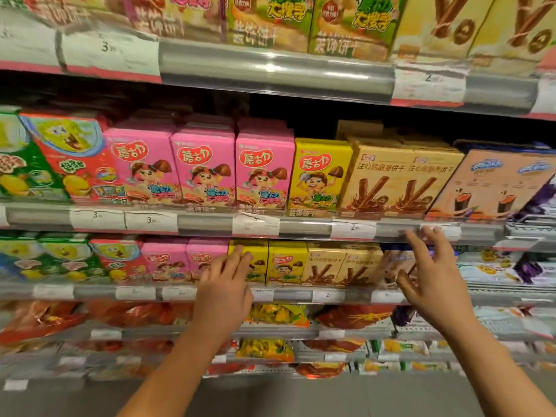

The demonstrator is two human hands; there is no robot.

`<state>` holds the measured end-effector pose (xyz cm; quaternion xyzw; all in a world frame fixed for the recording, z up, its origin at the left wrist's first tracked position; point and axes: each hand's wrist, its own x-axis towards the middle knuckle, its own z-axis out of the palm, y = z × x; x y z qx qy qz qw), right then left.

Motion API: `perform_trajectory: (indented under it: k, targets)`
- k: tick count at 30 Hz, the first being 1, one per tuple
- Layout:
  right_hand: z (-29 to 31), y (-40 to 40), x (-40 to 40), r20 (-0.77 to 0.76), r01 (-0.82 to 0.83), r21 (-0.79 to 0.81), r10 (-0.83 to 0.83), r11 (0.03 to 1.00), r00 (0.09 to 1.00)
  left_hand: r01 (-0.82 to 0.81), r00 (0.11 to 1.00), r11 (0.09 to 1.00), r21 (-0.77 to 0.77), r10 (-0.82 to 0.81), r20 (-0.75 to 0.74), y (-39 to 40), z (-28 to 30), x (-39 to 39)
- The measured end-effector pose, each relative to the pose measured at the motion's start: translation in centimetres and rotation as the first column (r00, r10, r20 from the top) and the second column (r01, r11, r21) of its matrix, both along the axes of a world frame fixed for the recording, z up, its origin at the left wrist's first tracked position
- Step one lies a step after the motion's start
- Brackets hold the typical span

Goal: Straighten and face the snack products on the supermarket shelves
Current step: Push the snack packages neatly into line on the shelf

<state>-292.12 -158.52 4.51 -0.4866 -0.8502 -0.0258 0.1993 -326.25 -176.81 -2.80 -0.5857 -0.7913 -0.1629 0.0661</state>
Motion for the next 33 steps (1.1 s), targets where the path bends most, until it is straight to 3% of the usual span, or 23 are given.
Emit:
perform_trajectory:
  k: [8, 12, 20, 27, 33]
  targets:
    - [0.0, 0.1, -0.1, -0.008, -0.008, 0.009, 0.008, 1.000, 1.000, -0.035, 0.999, 0.999, 0.004, 0.035, -0.025, -0.4, 0.2, 0.8]
    - [0.1, 0.2, 0.2, -0.028, -0.023, 0.025, 0.024, 0.999, 0.999, -0.091, 0.993, 0.993, -0.076, 0.085, -0.083, -0.1, 0.8, 1.5]
    - [-0.2, 0.7, 0.3, -0.037, -0.083, 0.133, 0.089, 0.988, 0.995, -0.121, 0.992, 0.977, -0.175, 0.114, -0.051, 0.2, 2.4, 2.5]
    - [-0.4, 0.8, 0.6, -0.033, -0.073, 0.098, 0.076, 0.992, 0.997, -0.166, 0.986, 0.980, -0.107, 0.163, -0.038, 1.3, 2.8, 2.1]
    - [-0.3, 0.9, 1.2, -0.039, -0.081, 0.080, 0.084, 0.994, 0.996, -0.188, 0.975, 0.977, -0.100, 0.173, -0.143, 1.6, 2.6, 1.7]
